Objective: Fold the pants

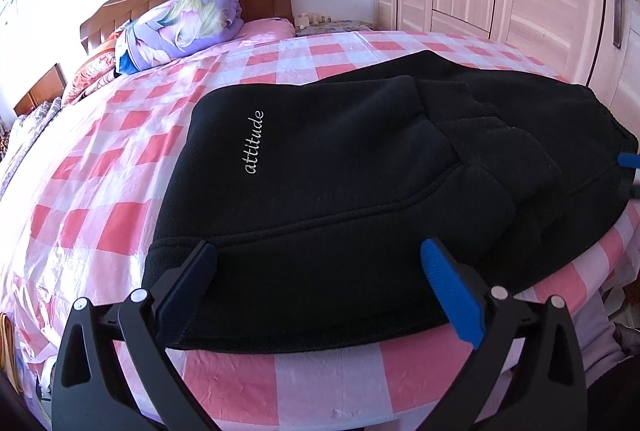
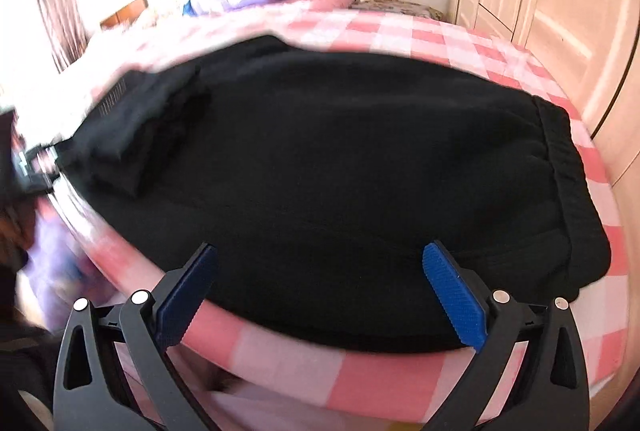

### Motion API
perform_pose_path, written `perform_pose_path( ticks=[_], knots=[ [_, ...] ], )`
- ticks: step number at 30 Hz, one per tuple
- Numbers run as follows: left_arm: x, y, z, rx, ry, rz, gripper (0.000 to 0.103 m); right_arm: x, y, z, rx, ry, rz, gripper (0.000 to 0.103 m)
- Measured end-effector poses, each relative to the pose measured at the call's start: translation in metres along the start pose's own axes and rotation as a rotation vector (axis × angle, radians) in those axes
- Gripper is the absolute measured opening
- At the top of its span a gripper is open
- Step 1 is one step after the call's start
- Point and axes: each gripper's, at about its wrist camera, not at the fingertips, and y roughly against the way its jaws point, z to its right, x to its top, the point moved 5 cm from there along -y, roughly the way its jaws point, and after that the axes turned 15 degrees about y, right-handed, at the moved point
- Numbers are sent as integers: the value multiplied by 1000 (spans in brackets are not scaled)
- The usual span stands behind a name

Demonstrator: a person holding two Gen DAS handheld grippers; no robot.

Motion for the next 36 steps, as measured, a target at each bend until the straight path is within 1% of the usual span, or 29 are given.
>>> perform_pose_path(
  ticks=[2, 3, 4, 5, 7, 8, 9, 11, 12, 13, 15, 16, 17, 18, 21, 24, 25, 26, 27, 28, 29, 30, 31, 32, 33, 34, 35, 36],
  knots=[
    [3, 2, 1, 4, 14, -11, 101, 22, -3, 5, -37, 32, 29, 99],
    [10, 7, 4, -21, 31, -11, 100, 35, -8, 7, -29, 50, 45, 99],
    [20, 15, 8, -60, 38, 6, 100, 48, -17, 10, -21, 57, 40, 99],
    [34, 24, 15, -89, 38, 39, 101, 61, -28, 12, -14, 58, 30, 99],
    [61, 33, 25, -90, 30, 96, 101, 88, -48, 17, 18, 46, 39, 99],
    [74, 32, 31, -84, 23, 109, 101, 102, -62, 20, 32, 32, 37, 99],
    [89, 23, 41, -99, 7, 98, 101, 112, -74, 23, 38, 19, 27, 99],
    [107, -5, 58, -148, -7, 41, 101, 132, -104, 28, 45, -2, -15, 99],
    [116, -27, 64, -135, -10, 18, 101, 137, -114, 28, 43, 0, -36, 99],
    [121, -46, 68, -111, -27, -5, 101, 141, -128, 29, 26, 9, -78, 99],
    [123, -84, 77, -75, -73, -69, 101, 143, -148, 29, -21, 33, -146, 99],
    [122, -99, 80, -53, -88, -100, 101, 144, -151, 28, -27, 42, -154, 99],
    [117, -112, 83, -51, -93, -134, 101, 145, -153, 28, -30, 47, -155, 99],
    [115, -116, 81, -57, -85, -144, 101, 148, -155, 31, -31, 42, -146, 99],
    [115, -120, 74, -74, -50, -154, 101, 153, -162, 41, -33, 11, -112, 99],
    [112, -126, 73, -83, -34, -171, 102, 164, -159, 44, -78, -13, -46, 99],
    [112, -127, 73, -81, -33, -172, 102, 166, -155, 49, -89, -45, -20, 99],
    [112, -128, 74, -71, -38, -171, 102, 163, -149, 55, -84, -96, -17, 99],
    [112, -127, 75, -61, -44, -167, 102, 162, -143, 57, -71, -130, -18, 99],
    [113, -123, 76, -44, -54, -146, 102, 158, -125, 55, -40, -150, 7, 99],
    [114, -118, 78, -18, -71, -115, 102, 152, -107, 50, -36, -127, 34, 99],
    [115, -107, 84, 13, -109, -60, 101, 142, -92, 45, -48, -85, 43, 99],
    [117, -101, 88, 12, -123, -41, 101, 134, -83, 43, -57, -62, 36, 99],
    [118, -93, 97, -21, -134, -27, 101, 119, -75, 43, -64, -51, 13, 99],
    [119, -86, 108, -80, -133, -33, 101, 108, -72, 45, -63, -55, -5, 99],
    [120, -83, 119, -120, -135, -44, 101, 92, -68, 48, -57, -71, -36, 99],
    [120, -82, 131, -139, -146, -48, 101, 82, -66, 49, -59, -83, -52, 99],
    [120, -84, 149, -148, -183, -48, 101, 73, -64, 48, -60, -85, -60, 99]
  ],
)
